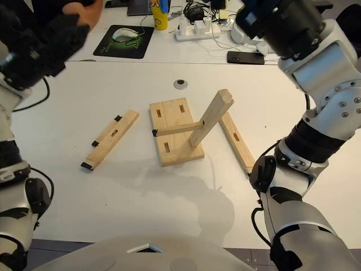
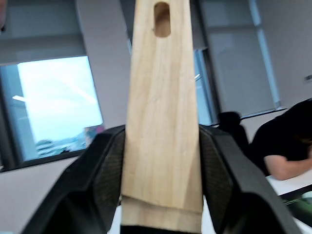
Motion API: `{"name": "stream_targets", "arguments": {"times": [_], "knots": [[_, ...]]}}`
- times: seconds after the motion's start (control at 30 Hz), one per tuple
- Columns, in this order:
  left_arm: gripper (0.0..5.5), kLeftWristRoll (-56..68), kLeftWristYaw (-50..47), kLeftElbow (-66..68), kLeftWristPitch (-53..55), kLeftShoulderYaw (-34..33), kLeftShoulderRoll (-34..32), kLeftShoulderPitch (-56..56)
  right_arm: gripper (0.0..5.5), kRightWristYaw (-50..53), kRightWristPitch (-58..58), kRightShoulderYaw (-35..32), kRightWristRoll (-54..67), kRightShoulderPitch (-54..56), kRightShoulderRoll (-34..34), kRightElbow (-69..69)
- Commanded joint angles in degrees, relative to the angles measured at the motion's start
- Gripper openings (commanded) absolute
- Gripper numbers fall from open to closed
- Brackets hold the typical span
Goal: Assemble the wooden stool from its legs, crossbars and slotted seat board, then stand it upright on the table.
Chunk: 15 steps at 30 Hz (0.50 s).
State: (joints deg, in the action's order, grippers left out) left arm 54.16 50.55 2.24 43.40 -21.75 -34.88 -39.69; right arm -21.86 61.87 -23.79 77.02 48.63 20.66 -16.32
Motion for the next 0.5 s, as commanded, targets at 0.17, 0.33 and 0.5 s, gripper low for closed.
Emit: {"name": "stream_targets", "arguments": {"times": [0.17, 0.33, 0.5], "knots": [[4.77, 14.3, -0.4, -1.0, 10.7, -0.1, -0.6, -13.0, 2.06, 0.9, -0.3, 7.5, 5.3, -7.7, -1.5, -3.1], [4.77, 16.4, 1.5, 5.9, 14.2, 1.8, 0.3, -20.6, 2.06, -4.9, 0.3, 10.0, 6.5, -9.2, 0.8, -1.8], [4.77, 13.1, 5.6, 12.6, 14.6, 5.1, 0.9, -24.4, 2.06, -10.7, 0.4, 12.8, 4.3, -9.7, 3.1, -0.5]]}}
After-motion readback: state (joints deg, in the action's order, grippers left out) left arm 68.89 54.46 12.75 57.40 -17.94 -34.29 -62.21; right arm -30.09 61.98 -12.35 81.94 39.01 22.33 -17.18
